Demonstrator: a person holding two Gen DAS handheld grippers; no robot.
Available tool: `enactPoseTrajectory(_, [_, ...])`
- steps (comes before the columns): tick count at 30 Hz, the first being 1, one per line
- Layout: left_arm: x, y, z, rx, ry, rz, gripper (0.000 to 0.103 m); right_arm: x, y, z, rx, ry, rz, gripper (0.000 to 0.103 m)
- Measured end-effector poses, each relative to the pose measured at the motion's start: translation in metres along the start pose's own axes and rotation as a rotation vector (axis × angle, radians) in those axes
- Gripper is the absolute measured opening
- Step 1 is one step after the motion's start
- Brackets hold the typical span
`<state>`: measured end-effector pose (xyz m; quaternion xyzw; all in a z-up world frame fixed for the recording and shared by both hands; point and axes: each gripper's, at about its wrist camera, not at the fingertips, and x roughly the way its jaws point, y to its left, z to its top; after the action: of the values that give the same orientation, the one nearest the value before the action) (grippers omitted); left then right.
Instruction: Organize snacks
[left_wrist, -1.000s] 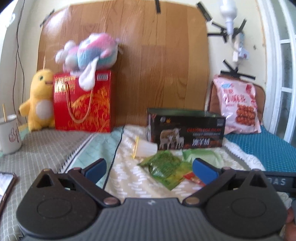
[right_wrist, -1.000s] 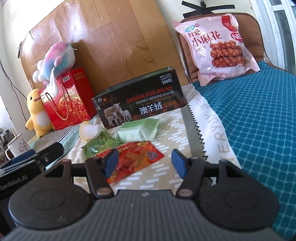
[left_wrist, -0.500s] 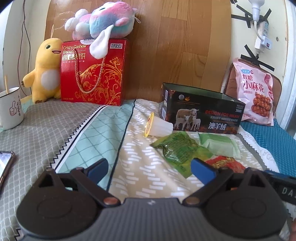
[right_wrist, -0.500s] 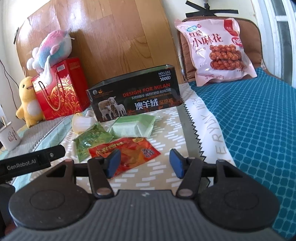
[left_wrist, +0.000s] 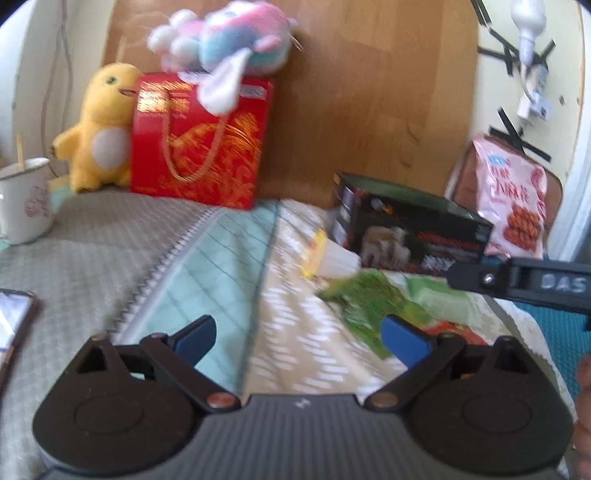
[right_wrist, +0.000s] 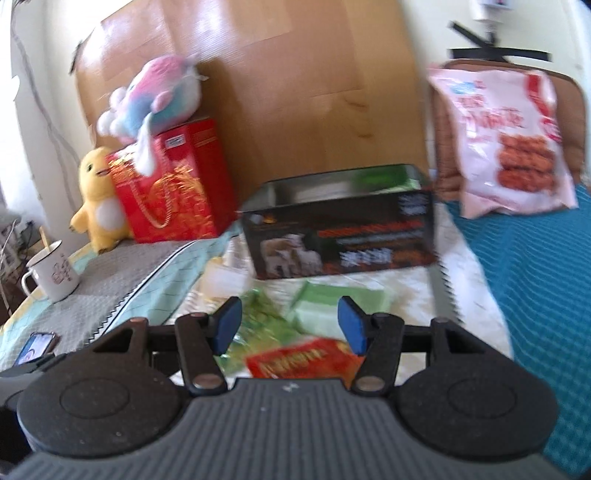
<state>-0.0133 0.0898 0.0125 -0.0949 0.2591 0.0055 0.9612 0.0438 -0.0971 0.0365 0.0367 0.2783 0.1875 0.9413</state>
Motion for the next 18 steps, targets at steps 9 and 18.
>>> enactPoseTrajectory(9, [-0.001,0.039,0.004,-0.138,-0.034,-0.003,0.098,0.060,0.017,0.011,-0.125,0.105,0.070,0.060])
enactPoseTrajectory(18, [-0.006,0.052,0.002,-0.223,-0.075,-0.007,0.098,0.103,0.039,0.027,-0.121,0.167,0.152,0.061])
